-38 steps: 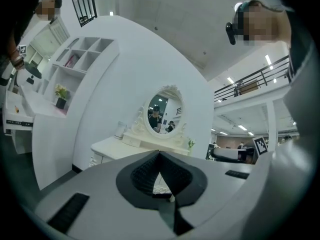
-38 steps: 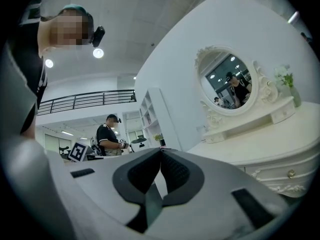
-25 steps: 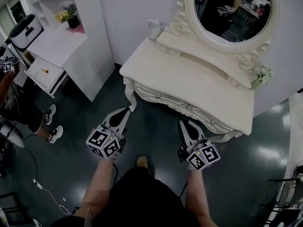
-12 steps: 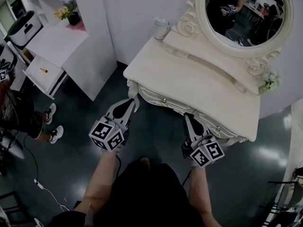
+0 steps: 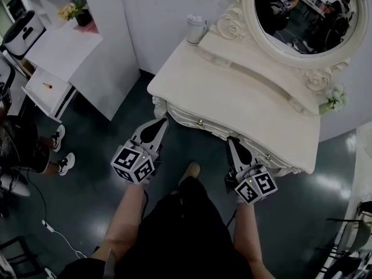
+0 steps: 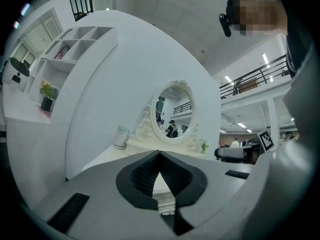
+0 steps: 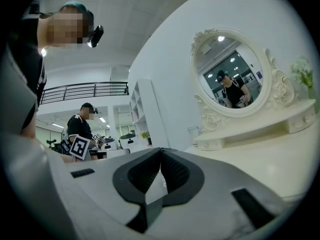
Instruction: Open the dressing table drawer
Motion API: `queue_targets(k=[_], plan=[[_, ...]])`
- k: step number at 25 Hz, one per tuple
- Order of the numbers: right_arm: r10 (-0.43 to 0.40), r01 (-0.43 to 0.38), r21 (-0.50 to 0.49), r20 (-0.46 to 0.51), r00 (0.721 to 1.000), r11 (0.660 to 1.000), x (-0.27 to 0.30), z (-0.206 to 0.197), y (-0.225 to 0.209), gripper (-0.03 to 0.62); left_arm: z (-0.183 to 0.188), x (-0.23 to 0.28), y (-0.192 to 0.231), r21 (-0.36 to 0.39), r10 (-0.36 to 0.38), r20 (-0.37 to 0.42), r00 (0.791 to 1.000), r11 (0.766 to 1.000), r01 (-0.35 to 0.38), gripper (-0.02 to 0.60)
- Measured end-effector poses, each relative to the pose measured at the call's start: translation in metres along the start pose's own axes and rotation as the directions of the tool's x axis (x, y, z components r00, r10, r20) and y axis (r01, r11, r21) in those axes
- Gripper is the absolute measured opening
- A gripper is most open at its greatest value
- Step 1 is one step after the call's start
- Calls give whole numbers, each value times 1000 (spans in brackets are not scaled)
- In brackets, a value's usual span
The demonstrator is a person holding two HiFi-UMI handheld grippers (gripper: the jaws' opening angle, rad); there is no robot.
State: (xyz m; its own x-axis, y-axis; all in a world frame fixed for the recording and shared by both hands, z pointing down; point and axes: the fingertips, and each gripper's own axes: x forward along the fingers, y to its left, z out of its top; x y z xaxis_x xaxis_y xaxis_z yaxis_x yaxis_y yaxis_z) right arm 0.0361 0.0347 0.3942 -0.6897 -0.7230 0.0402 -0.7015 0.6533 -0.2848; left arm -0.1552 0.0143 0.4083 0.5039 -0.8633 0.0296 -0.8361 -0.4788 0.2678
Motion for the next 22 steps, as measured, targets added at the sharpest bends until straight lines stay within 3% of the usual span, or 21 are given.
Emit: queue_targets(k=[13,22], plan=[[44,-43,48,-21,999,998,86,3,-56,6,3,71,52,-21,35,-31,999,999,-36,12],[27,-25,70,-29,999,997,126,16,-123,6,-3,154,66,-42,-2,-59,998,999,0,12]])
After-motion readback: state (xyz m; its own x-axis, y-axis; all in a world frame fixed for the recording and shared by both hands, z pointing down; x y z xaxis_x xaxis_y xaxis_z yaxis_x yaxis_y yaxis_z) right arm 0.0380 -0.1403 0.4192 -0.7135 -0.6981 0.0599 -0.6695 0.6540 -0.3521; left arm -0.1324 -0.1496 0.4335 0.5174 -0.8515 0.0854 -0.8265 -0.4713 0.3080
